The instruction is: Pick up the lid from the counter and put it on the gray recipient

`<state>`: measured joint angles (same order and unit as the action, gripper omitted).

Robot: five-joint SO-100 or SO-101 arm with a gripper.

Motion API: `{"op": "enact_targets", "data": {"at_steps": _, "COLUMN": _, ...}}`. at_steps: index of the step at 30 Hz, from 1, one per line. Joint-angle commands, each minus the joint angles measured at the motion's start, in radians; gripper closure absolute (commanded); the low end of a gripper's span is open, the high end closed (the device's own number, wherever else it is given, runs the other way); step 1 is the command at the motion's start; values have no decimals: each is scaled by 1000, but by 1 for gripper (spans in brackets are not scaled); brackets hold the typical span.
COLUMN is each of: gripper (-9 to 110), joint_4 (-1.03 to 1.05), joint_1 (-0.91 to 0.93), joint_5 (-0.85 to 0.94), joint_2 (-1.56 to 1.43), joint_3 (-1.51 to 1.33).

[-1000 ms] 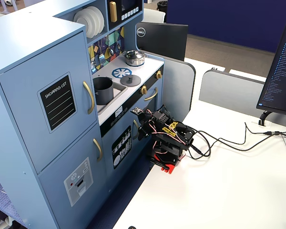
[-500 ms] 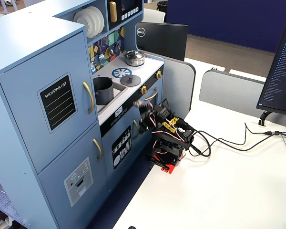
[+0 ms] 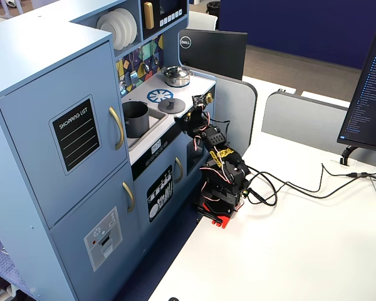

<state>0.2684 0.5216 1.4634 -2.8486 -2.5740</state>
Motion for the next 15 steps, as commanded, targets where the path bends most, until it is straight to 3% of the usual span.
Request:
{"op": "enact_targets", "data": {"at_steps": 1, "gripper": 80, "joint_4": -293, "joint_1": 66, "joint_5": 51, "joint_2": 74, "joint_3": -5}}
{"op": "enact_targets", "data": {"at_steps": 15, "gripper": 84, "joint_4": -437, "joint_1": 54, "joint_5": 132, "joint_2": 428, "joint_3": 153}}
